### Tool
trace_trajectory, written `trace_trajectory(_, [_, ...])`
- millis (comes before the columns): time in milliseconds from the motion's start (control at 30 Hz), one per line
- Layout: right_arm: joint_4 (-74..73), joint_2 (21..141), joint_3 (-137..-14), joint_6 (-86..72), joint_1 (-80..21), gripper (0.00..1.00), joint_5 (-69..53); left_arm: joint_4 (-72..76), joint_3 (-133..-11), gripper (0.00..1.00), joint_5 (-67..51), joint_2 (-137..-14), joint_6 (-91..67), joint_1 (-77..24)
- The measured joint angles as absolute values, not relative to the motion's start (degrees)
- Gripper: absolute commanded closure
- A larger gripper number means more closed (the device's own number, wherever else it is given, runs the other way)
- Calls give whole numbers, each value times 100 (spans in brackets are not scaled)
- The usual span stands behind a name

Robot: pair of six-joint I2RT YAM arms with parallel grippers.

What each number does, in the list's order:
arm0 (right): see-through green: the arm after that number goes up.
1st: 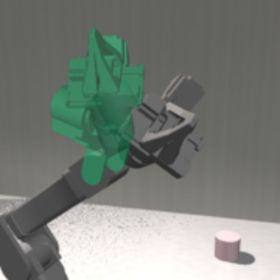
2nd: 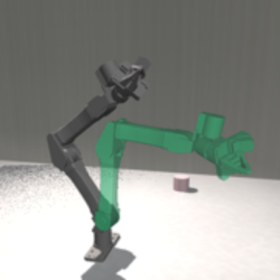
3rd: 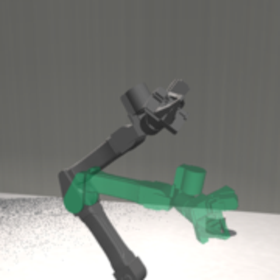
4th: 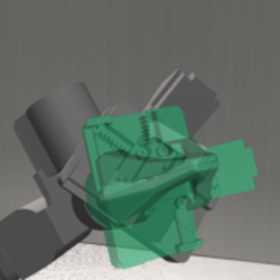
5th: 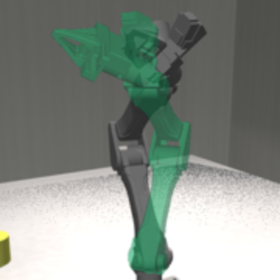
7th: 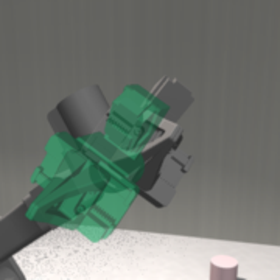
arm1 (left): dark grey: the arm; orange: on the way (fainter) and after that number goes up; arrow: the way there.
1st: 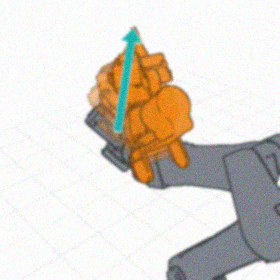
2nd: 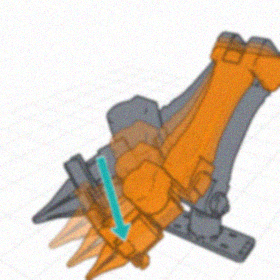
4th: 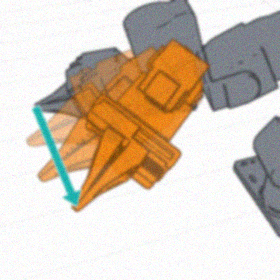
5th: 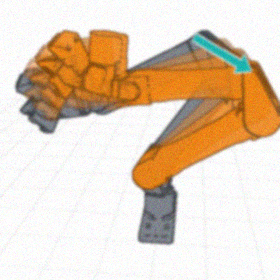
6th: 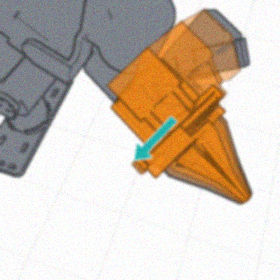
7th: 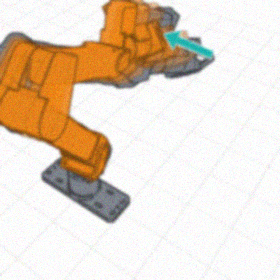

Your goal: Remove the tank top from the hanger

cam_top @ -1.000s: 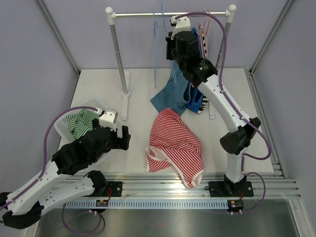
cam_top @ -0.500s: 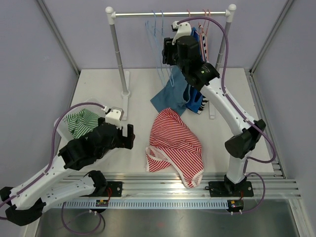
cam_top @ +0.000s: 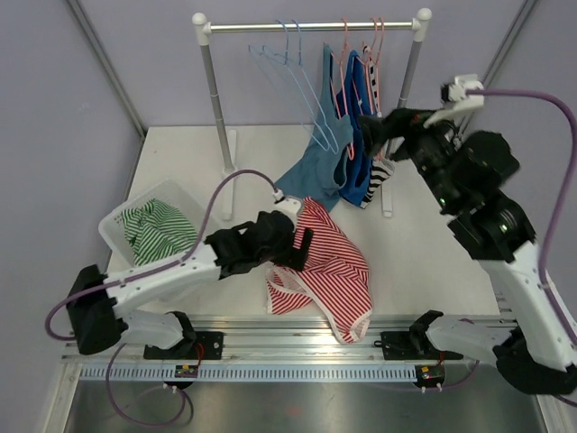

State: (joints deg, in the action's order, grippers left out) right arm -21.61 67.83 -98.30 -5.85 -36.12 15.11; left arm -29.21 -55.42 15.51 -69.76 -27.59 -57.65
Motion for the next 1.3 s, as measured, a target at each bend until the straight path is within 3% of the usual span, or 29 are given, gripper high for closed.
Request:
trace_trajectory(200, [-2233,4807,-8007,-786,-3612,1,1028,-2187,-6149,1,998,-8866,-2764,-5957])
trace_trajectory(400, [-2600,4644,-7609,-784,-3612,1,620,-1708,-6665,1,690,-10276,-2753,-6031])
trace_trajectory(467, [-2661,4670,-7500,-792,-3612,1,526,-1608,-6770,5,639,-10648,-2757,-6060])
trace_trajectory(533, [-2718,4700,-7430,-794,-3612,0,434,-1468,-6823,29,751,-10855,-2746,-6104])
trace_trajectory(600, [-2775,4737,-7417,-794,-3612,1,355,-1326,-6796,64,768,-10888,-2842,-6156])
trace_trajectory(633, [-2779,4748,-7417,-794,-3612,0,340,-1258,-6744,90,823,-10890,-2895,-6178])
trace_trajectory(667, [-2779,4757,-7417,-794,-3612,0,336,-1216,-6705,100,829,-10890,-2923,-6195])
trace_trajectory(867, [-2751,4615,-7380,-792,-3614,0,366,-1170,-6213,100,1072,-10466,-3052,-6259])
trace_trajectory(1100, [-2707,4580,-7378,-797,-3614,0,381,-2368,-5988,100,1747,-8525,-3000,-6204])
trace_trajectory(1300, [-2617,4456,-7229,-838,-3614,1,381,-3339,-6700,100,2530,-6995,-2871,-5749])
